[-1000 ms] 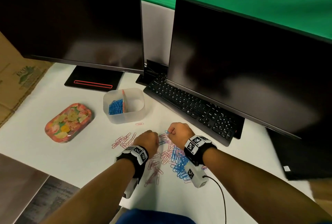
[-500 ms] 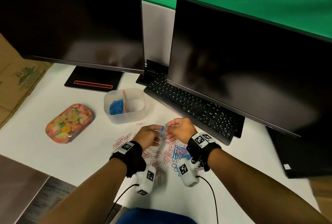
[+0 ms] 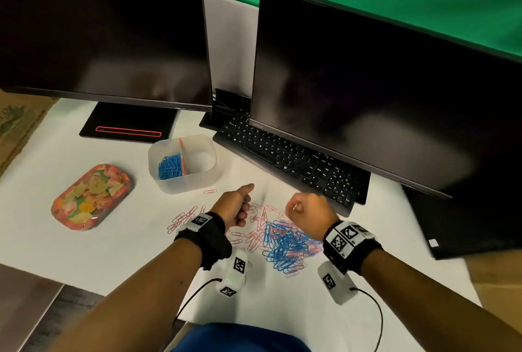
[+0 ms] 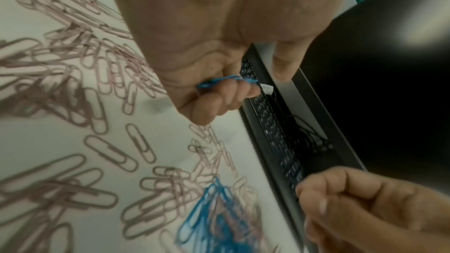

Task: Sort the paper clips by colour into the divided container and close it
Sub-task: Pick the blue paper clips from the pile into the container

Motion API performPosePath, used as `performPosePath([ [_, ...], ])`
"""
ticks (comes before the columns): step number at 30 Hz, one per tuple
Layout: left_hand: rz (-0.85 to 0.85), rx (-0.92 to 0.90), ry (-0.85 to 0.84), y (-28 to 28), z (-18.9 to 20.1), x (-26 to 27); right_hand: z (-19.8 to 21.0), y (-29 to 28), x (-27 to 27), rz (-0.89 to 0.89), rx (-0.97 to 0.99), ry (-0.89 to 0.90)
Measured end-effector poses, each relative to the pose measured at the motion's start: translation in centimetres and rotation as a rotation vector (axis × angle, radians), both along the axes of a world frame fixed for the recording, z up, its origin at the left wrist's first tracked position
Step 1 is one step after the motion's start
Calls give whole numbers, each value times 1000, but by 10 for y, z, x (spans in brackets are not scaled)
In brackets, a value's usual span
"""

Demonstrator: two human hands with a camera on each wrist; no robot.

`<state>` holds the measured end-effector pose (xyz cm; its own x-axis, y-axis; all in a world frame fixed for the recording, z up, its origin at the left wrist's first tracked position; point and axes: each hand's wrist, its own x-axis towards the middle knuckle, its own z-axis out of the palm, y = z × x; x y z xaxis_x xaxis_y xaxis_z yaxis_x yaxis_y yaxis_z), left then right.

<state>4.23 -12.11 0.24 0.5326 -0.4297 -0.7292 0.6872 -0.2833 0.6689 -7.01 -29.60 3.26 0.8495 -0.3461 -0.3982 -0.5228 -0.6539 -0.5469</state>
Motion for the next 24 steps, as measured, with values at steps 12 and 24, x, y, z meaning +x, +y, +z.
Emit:
performPosePath([
  [12, -448, 259, -502, -5, -11, -40, -43, 29, -68, 530, -235, 0],
  [24, -931, 374, -1019, 8, -15, -44, -44, 34, -58, 465, -230, -115],
])
